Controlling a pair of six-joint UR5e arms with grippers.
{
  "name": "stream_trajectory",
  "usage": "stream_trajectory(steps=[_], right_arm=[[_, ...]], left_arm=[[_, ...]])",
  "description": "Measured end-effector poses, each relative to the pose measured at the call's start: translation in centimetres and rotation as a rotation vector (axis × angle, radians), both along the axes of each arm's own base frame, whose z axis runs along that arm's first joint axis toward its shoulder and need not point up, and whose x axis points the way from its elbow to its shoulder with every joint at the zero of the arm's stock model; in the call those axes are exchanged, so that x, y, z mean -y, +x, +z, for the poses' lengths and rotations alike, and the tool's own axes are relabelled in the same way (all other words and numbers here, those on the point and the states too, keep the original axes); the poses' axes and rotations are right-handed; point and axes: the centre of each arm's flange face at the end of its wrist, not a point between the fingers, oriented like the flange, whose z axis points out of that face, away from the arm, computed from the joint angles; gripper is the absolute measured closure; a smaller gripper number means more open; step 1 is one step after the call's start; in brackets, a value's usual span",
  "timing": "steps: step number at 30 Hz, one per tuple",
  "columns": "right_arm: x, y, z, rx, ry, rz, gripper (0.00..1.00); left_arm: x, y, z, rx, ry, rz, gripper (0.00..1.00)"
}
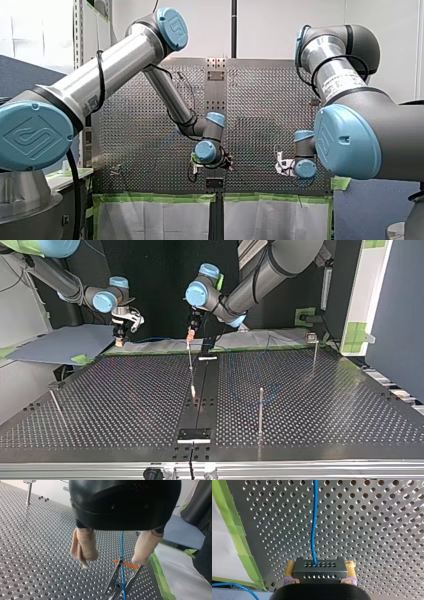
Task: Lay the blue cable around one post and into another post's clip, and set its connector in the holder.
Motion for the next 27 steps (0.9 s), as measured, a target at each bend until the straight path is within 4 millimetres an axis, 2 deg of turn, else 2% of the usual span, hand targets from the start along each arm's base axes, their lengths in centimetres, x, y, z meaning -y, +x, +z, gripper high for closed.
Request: stream_trajectory(steps=[13,19,27], right_arm=[[0.0,0.0,0.0,0.000,0.000,0.000,1.00],[0.0,0.0,0.0,0.000,0.001,0.000,1.00],[0.0,0.0,0.0,0.000,0.001,0.000,1.00]], left_arm=[[0.0,0.0,0.0,0.000,0.001,0.001,0.00],[-0.5,-0.7,0.1,0.002,0.020,0.024,0.00],[-1.4,-2.2,2.0,0.041,0.019,0.035,0.00]])
